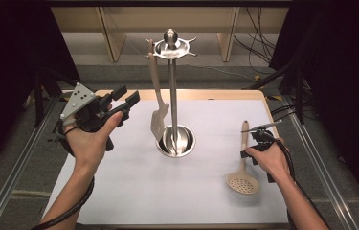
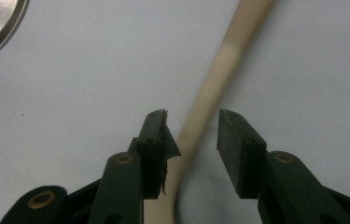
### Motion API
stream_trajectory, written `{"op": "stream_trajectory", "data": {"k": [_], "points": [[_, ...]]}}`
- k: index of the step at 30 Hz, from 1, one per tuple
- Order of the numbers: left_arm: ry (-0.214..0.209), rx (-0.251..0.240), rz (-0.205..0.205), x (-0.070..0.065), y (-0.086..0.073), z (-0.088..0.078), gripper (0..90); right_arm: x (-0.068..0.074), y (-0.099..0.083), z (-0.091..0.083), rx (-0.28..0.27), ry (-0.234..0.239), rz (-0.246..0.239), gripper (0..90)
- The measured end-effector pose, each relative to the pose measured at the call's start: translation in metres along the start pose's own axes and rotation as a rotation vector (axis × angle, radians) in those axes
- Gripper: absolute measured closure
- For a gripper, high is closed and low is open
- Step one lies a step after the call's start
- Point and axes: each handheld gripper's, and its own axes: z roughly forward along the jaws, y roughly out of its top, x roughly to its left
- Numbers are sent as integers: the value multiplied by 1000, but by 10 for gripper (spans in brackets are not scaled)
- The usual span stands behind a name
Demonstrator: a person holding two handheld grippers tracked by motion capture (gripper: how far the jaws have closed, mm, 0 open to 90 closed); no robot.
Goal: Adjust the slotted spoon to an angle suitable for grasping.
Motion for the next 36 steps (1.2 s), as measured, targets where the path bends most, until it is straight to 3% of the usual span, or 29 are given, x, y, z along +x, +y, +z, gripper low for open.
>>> {"op": "stream_trajectory", "data": {"k": [6, 8, 11, 15, 16, 19, 20, 22, 23, 24, 26, 27, 28, 29, 32, 34, 36], "points": [[-8, 10, -4, -1, -1, 2, 496, 1, 0, 7, 41, -8, 29, 632], [-10, 12, -4, -1, -1, 2, 495, -1, 0, 11, 21, -17, 5, 631], [-10, 16, -4, 0, -2, 2, 494, 2, 2, 11, 64, -20, 38, 627], [-10, 18, -6, 0, -2, 2, 493, 2, 3, 13, 70, -25, 28, 628], [-10, 19, -6, 0, -2, 2, 493, 4, 3, 14, 79, -33, 62, 629], [-11, 22, -5, 0, -2, 3, 492, 1, 4, 16, 72, -31, 33, 632], [-11, 24, -5, 0, -3, 3, 492, 4, 5, 15, 100, -26, 70, 635], [-11, 26, -7, 0, -3, 3, 492, 2, 6, 18, 94, -31, 45, 640], [-11, 26, -5, 0, -3, 3, 492, 4, 7, 18, 113, -28, 76, 645], [-11, 27, -7, 0, -3, 4, 492, 1, 7, 20, 89, -59, 39, 648], [-12, 29, -5, 0, -3, 4, 491, 3, 8, 19, 103, -36, 40, 662], [-12, 31, -6, 0, -4, 4, 491, 4, 9, 19, 121, -33, 67, 672], [-13, 32, -8, 0, -4, 4, 490, 1, 9, 21, 97, -52, 33, 684], [-12, 34, -8, 1, -4, 4, 490, 4, 10, 19, 136, -19, 67, 688], [-11, 36, -8, 1, -4, 4, 490, 4, 11, 20, 143, -26, 70, 697], [-10, 37, -8, 1, -4, 4, 489, 5, 11, 19, 141, -15, 119, 703], [-11, 37, -9, 1, -4, 3, 489, 5, 11, 19, 155, -16, 128, 712]]}}
